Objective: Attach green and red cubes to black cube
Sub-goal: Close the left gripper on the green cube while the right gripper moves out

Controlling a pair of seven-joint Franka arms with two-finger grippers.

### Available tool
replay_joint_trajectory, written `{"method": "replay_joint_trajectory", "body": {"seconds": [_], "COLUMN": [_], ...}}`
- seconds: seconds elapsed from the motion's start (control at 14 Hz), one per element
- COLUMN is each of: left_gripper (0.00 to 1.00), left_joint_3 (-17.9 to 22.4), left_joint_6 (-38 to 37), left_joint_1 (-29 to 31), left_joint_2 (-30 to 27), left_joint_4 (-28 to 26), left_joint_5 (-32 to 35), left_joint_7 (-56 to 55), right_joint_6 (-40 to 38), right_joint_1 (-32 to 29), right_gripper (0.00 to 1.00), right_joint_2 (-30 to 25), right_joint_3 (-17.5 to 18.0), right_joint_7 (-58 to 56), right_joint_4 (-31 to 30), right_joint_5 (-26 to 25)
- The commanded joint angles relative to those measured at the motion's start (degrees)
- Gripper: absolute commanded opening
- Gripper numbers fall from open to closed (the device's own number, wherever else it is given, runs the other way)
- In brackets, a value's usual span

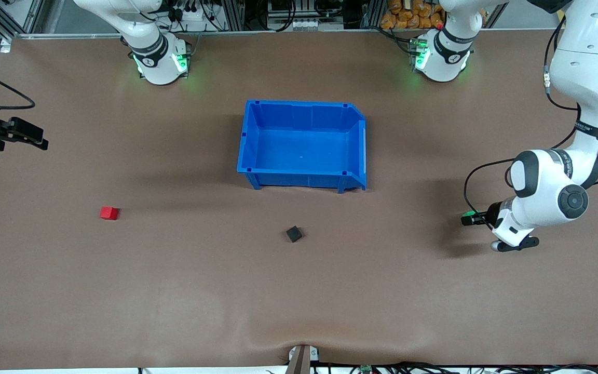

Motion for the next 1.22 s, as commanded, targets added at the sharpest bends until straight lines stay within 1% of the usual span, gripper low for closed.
{"method": "replay_joint_trajectory", "body": {"seconds": [0.0,0.29,0.5,0.57,0.79,1.0,1.07,1.15], "left_gripper": [0.61,0.54,0.53,0.50,0.39,0.23,0.21,0.10], "left_joint_3": [-0.12,-0.12,-0.20,-0.20,-0.20,-0.20,-0.20,-0.29], "left_joint_6": [0.26,0.26,0.26,0.26,0.26,0.26,0.26,0.18], "left_joint_1": [0.02,0.11,0.38,0.46,0.55,0.55,0.55,0.47], "left_joint_2": [0.73,0.99,1.34,1.52,1.52,1.52,1.43,1.17], "left_joint_4": [0.83,0.92,1.71,1.71,1.80,1.71,1.71,1.80], "left_joint_5": [1.01,2.42,2.42,2.42,2.42,2.33,1.98,1.81], "left_joint_7": [-1.21,-1.29,-1.38,-1.47,-1.47,-1.47,-2.08,-4.96], "right_joint_6": [0.74,1.45,1.89,1.89,2.33,2.76,2.77,2.85], "right_joint_1": [-0.99,-0.99,-0.99,-0.99,-1.07,-1.07,-1.07,-1.07], "right_gripper": [1.00,1.00,1.00,1.00,1.00,1.00,1.00,1.00], "right_joint_2": [0.07,0.77,0.95,1.12,1.65,2.26,2.44,2.53], "right_joint_3": [0.57,0.57,0.57,0.57,0.57,0.57,0.48,0.57], "right_joint_7": [-0.70,-0.70,-0.70,-0.70,-0.70,-0.70,-0.70,-0.70], "right_joint_4": [-0.64,-0.64,-0.64,-0.64,-0.64,-0.64,-0.64,-0.64], "right_joint_5": [0.64,0.64,0.64,0.64,0.64,0.64,0.64,0.64]}}
